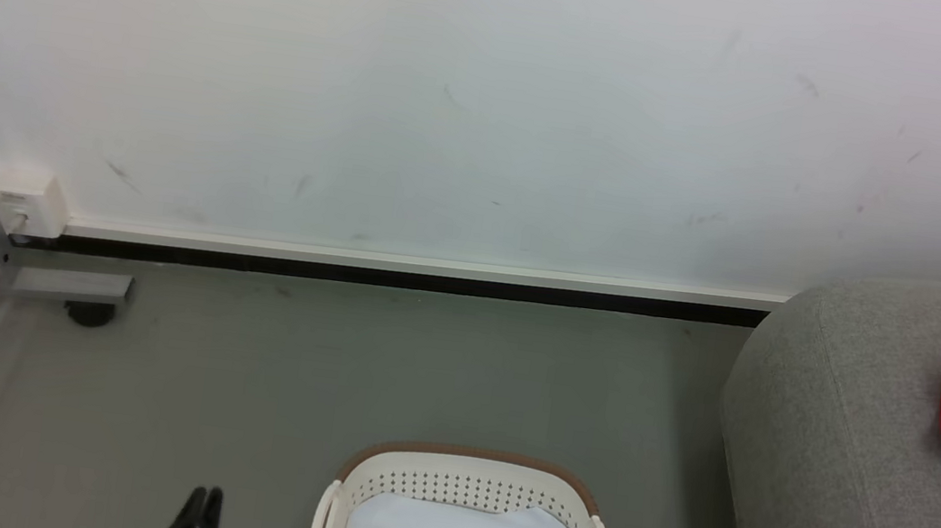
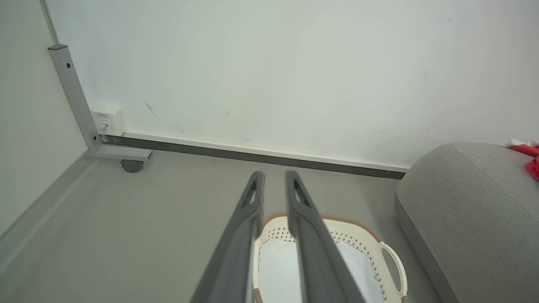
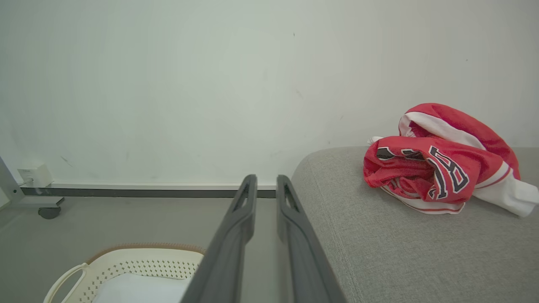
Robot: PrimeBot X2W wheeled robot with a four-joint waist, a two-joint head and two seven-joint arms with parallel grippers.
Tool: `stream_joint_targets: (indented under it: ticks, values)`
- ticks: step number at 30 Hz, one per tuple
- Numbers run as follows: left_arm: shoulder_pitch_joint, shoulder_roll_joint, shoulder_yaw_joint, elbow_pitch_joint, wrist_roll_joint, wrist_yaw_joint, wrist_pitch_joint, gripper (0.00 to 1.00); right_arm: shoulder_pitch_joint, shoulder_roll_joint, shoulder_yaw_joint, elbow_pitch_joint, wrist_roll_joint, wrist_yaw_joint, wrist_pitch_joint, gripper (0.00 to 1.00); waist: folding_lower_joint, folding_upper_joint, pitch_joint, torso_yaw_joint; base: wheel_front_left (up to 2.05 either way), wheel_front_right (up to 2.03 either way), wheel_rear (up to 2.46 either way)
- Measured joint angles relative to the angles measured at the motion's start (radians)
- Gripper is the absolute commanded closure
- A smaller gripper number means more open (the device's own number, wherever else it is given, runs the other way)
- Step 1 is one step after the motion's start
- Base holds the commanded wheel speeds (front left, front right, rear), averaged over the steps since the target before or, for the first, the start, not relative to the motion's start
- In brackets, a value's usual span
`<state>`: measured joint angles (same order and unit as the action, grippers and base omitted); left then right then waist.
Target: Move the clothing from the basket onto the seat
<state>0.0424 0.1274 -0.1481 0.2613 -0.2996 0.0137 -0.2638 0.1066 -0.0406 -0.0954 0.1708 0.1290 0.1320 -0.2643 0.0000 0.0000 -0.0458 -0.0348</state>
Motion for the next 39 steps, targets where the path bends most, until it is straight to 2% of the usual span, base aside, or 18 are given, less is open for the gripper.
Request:
stream_joint_targets:
  ticks: [4,23,39]
  values:
    - [0.016,-0.01,-0.002,0.03,-0.014,-0.001,0.006,1.0,0.004,0.011,0.0,0.033,0.008,0.0,0.009,1.0,0.0,0.0,0.0,0.0,0.0,0.0,0.0]
    - [-0.01,-0.026,0.059,0.024,-0.321,-0.033,0.097,1.0,-0.028,0.009,-0.003,0.043,0.367,0.0,0.098,1.0,0.0,0.0,0.008,0.006,0.0,0.0,0.0]
    - [-0.039,-0.037,0.105,0.016,-0.542,-0.058,0.158,1.0,-0.067,0.008,-0.005,0.05,0.614,0.0,0.159,1.0,0.0,0.0,0.014,0.01,0.0,0.0,0.0]
